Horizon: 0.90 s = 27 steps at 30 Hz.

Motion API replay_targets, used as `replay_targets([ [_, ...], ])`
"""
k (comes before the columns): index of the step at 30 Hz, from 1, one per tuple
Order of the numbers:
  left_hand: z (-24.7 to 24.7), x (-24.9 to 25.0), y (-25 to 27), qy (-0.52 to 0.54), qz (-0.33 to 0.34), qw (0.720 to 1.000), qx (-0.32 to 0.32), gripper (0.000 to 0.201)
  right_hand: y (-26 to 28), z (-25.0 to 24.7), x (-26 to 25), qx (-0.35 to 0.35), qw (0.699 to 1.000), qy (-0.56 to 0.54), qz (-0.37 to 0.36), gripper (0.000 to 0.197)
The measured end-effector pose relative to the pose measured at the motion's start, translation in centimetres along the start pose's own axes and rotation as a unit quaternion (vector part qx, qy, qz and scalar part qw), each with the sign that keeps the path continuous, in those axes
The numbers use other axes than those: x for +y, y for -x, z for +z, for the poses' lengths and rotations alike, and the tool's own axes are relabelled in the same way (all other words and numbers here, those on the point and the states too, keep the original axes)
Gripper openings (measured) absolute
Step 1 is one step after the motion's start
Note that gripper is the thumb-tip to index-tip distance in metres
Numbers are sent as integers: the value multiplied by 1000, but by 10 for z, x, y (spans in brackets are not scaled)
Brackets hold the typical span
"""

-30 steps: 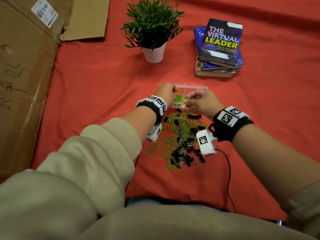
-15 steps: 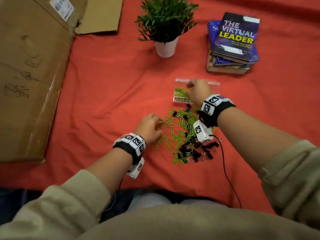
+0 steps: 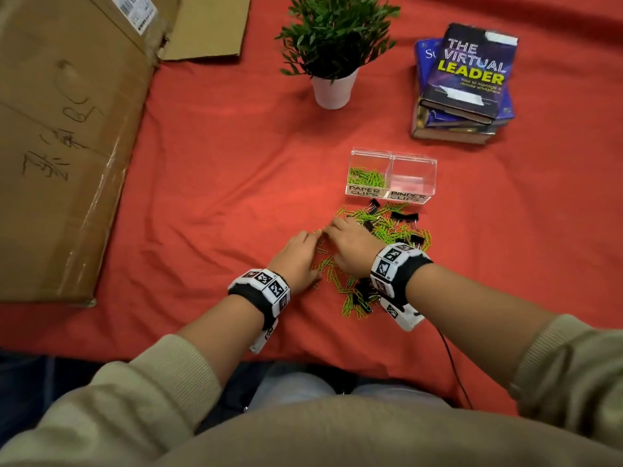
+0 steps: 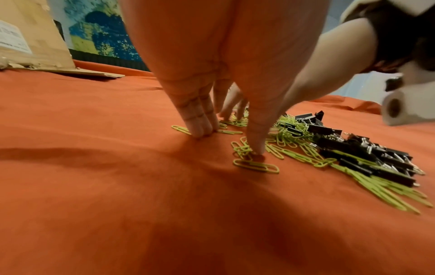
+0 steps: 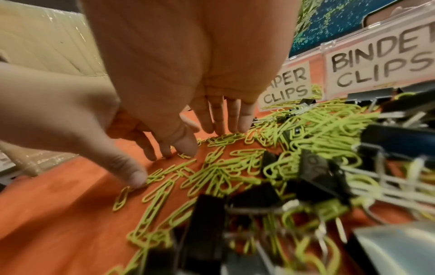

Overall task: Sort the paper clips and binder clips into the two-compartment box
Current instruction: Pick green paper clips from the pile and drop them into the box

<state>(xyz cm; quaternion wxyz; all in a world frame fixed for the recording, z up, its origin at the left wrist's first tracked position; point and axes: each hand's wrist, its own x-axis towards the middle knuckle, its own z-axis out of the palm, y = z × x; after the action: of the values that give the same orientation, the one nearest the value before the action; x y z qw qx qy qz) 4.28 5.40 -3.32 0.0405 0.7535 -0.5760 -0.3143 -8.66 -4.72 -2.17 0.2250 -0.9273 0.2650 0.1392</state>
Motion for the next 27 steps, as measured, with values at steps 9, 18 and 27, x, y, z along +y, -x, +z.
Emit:
replay_targets([
  [9, -6, 5, -8, -54, 20, 998, -7, 65, 28, 21, 4, -2, 995, -85, 41, 48],
  [18, -14, 16, -13, -102, 30, 994, -19, 36, 36, 17, 0, -14, 985, -138, 101, 25],
  [27, -14, 20, -11, -91, 23, 995, -45, 23, 21, -61, 30, 23, 901, -389, 191, 8],
])
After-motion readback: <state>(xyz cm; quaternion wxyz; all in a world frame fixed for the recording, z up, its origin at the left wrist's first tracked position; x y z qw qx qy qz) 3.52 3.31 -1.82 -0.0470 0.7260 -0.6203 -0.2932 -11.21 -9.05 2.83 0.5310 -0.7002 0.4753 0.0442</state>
